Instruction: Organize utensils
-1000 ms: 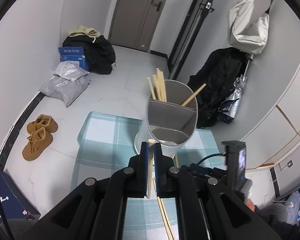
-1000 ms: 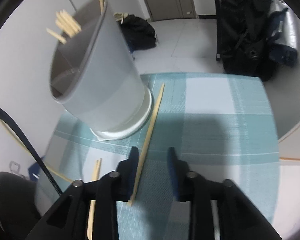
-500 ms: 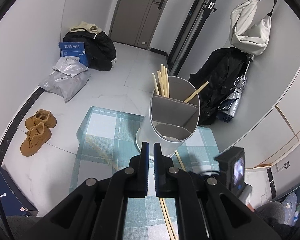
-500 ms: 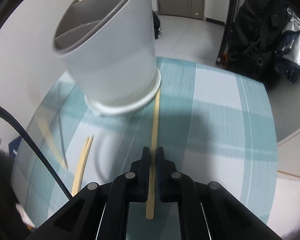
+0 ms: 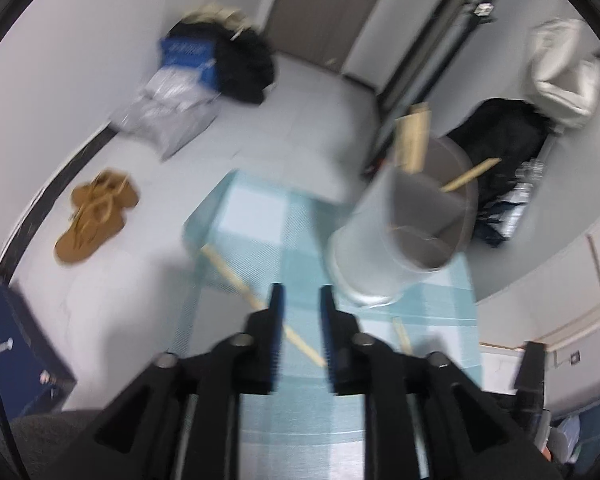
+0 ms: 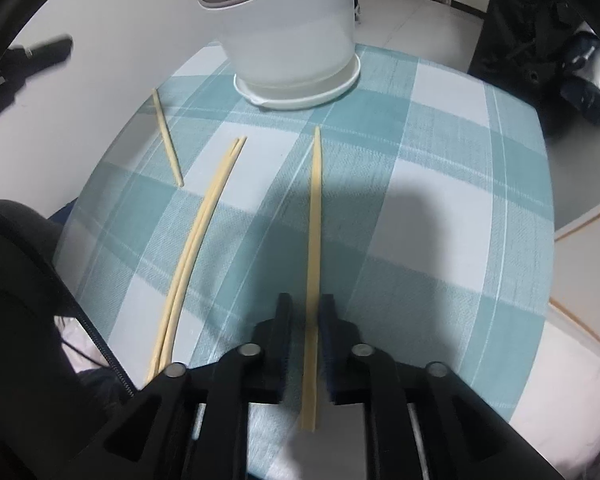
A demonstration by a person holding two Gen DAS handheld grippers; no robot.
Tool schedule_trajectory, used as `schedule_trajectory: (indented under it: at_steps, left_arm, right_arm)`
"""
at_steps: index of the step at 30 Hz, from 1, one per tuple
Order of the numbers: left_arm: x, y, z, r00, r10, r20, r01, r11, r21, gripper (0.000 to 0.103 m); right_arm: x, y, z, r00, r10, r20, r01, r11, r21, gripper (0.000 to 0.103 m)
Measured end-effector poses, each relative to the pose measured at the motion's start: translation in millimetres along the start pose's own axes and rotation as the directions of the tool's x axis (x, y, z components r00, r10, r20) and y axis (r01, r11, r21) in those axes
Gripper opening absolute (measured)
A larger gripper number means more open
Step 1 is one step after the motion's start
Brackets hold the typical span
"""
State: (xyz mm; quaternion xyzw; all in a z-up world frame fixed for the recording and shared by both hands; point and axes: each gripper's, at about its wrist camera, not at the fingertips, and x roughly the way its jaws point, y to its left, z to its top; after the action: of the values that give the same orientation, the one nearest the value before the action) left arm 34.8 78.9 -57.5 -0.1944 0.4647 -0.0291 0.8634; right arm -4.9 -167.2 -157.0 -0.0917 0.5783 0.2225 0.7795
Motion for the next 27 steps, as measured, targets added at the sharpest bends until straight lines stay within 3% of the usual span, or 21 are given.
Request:
schedule_trajectory:
  at_steps: [2,8,11,14,17,20,27]
  left_arm:
    - [13,13,0,0.999,0.028,-0.032,-0.029,0.999,-0.038,0.041]
    - [40,38,3,0.990,0.102,-0.101,-0.111,0.990,-0.091,0.063]
    - [56,42,5,0.980,0.129,-0.151,-0.143,0.987,-0.080,0.066]
    - [70,44,8,0.971,0.136,-0.196,-0.152,0.986,-0.069,0.066]
    - [84,51,14,0.957,0.206,-0.206,-0.227,0.971,-0.081,0.066]
    - [91,62,19,0.952,0.229,-0.203,-0.257,0.958,-0.124,0.066]
    - [106,71,29,0.959,0.187,-0.214,-0.229,0.954,-0.191,0.065]
  right_arm:
    - [5,-1,10,1.000,-0.007,0.016,0.007,1.000,0.004,0.022]
    - [21,3,48,0.996,-0.063,0.065,0.064,0.998,-0.011,0.027]
    - [28,5,61,0.992,-0.085,0.096,0.087,0.996,-0.024,0.026]
    - [31,1,68,0.989,-0.076,0.127,0.078,0.997,-0.011,0.006]
    - [32,-11,73,0.990,-0.019,0.139,0.014,0.999,0.039,0.005]
    - [31,-23,77,0.986,0.030,0.162,-0.047,0.994,0.103,0.005]
    - [9,-49,72,0.962,0.109,0.251,-0.157,0.971,0.181,0.005]
